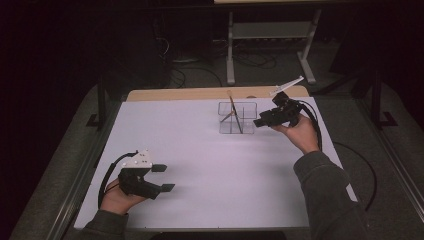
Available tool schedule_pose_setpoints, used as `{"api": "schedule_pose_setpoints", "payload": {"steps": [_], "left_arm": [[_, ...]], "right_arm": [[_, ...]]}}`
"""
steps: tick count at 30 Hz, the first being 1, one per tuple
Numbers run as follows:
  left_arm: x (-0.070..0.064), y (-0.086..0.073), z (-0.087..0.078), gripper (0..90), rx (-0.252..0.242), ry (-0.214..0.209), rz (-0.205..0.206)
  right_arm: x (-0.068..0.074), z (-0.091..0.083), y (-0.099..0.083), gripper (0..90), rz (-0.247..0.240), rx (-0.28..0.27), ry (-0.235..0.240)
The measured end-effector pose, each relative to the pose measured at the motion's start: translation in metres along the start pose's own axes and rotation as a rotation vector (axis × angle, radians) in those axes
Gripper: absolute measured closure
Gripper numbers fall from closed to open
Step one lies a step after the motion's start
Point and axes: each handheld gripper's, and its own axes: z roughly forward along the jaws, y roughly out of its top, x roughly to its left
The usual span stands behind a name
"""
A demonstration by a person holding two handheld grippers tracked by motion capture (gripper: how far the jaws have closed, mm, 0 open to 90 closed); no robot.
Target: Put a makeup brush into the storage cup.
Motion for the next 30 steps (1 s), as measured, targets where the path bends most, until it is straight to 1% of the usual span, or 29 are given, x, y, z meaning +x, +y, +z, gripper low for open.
{"api": "schedule_pose_setpoints", "payload": {"steps": [1,4,7,9,10,11,17,18,19,22,30], "left_arm": [[0.0,0.0,0.0,28.4,0.001,0.0,0.0],[0.0,0.0,0.0,28.4,0.001,0.002,-0.001],[0.0,-0.001,-0.001,28.4,0.001,0.003,-0.007],[0.001,-0.001,-0.001,28.5,0.005,0.003,-0.008],[0.001,-0.001,-0.001,28.6,0.005,0.004,-0.008],[0.001,-0.002,-0.001,28.6,0.006,0.005,-0.01],[0.001,-0.002,-0.002,28.5,0.003,0.013,-0.009],[0.001,-0.002,-0.002,28.5,0.004,0.014,-0.006],[0.001,-0.002,-0.002,28.5,0.005,0.015,-0.006],[0.002,-0.003,-0.002,28.5,0.005,0.018,-0.009],[0.004,-0.005,-0.001,28.4,0.011,0.03,-0.012]], "right_arm": [[0.001,-0.001,-0.001,48.2,0.015,0.001,0.0],[0.002,-0.003,-0.004,47.4,0.008,-0.008,0.003],[0.003,-0.005,-0.006,46.6,0.016,-0.011,0.004],[0.003,-0.005,-0.009,46.1,0.007,-0.014,0.003],[0.004,-0.005,-0.011,45.5,0.018,-0.014,0.005],[0.004,-0.005,-0.012,45.3,0.009,-0.015,0.007],[0.009,-0.007,-0.017,43.8,0.006,-0.02,0.012],[0.01,-0.008,-0.019,43.5,0.015,-0.023,0.016],[0.01,-0.008,-0.02,43.1,0.005,-0.028,0.017],[0.013,-0.009,-0.024,42.4,0.0,-0.025,0.023],[0.017,-0.013,-0.034,40.9,-0.002,-0.047,0.026]]}}
